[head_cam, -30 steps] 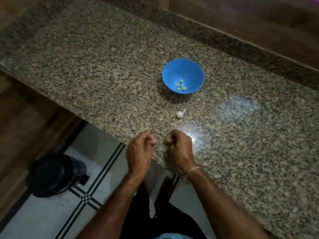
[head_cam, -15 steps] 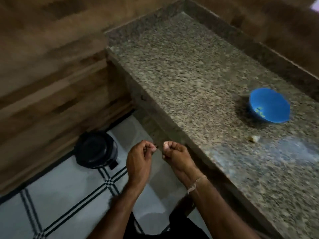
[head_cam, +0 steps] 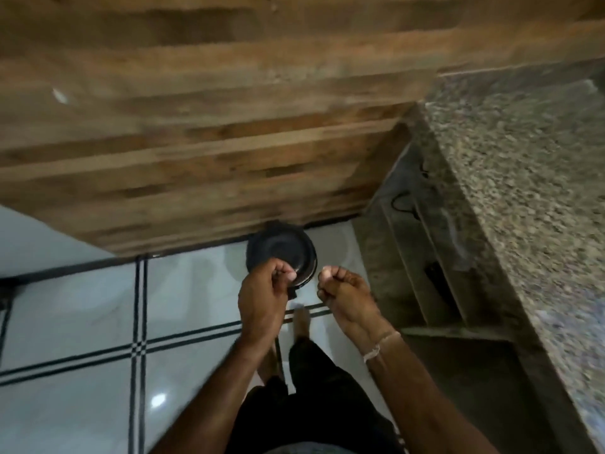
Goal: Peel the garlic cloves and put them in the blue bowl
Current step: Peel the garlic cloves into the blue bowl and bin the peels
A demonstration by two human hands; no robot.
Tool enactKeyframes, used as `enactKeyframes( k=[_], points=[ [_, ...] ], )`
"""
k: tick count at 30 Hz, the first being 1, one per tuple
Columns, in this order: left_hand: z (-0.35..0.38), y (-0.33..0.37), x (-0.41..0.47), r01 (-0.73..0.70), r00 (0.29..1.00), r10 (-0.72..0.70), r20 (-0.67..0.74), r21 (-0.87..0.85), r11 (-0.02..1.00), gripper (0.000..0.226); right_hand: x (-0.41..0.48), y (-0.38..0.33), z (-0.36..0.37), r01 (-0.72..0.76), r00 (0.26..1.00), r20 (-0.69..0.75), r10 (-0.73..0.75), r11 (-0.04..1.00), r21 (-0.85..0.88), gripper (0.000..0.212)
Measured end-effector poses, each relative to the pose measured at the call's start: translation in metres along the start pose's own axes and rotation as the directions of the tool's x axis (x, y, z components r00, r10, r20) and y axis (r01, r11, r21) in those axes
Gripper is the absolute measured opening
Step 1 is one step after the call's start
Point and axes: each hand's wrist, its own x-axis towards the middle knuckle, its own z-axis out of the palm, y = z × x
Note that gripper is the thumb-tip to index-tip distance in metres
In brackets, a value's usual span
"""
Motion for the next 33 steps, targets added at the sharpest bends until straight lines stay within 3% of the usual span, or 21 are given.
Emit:
enactKeyframes(
  k=[8, 11, 18, 23, 26, 30, 33],
  points=[
    [-0.02, -0.042, 0.051, 0.15, 0.987, -0.151, -0.045, -0.029, 0.988, 0.014, 0.076, 0.008, 0.053, -0.147, 0.985, 0.088, 0.151, 0.988, -0.052, 0.025],
    [-0.001, -0.071, 0.079, 0.273, 0.962, -0.274, -0.001, -0.069, 0.959, 0.017, 0.12, 0.024, 0.055, -0.203, 0.974, 0.089, 0.21, 0.976, -0.077, 0.028],
    [0.102, -0.194, 0.135, 0.707, 0.706, -0.685, 0.18, -0.239, 0.666, 0.013, 0.257, 0.102, 0.044, -0.352, 0.936, -0.029, 0.352, 0.936, 0.023, 0.029],
    [0.184, -0.271, 0.191, 0.842, 0.496, -0.834, 0.243, -0.368, 0.394, 0.022, 0.36, 0.169, 0.045, -0.369, 0.914, -0.147, 0.378, 0.926, 0.085, 0.019],
    [0.223, -0.305, 0.223, 0.853, 0.451, -0.852, 0.266, -0.408, 0.324, 0.005, 0.415, 0.201, 0.04, -0.411, 0.904, -0.133, 0.407, 0.912, 0.0, 0.024],
    [0.26, -0.338, 0.248, 0.854, 0.372, -0.895, 0.245, -0.467, 0.227, 0.016, 0.465, 0.229, 0.034, -0.454, 0.882, -0.199, 0.427, 0.883, -0.12, 0.019],
    [0.276, -0.346, 0.253, 0.873, 0.389, -0.899, 0.201, -0.392, 0.29, 0.02, 0.476, 0.238, 0.03, -0.418, 0.899, -0.215, 0.381, 0.892, -0.171, 0.019]
  ],
)
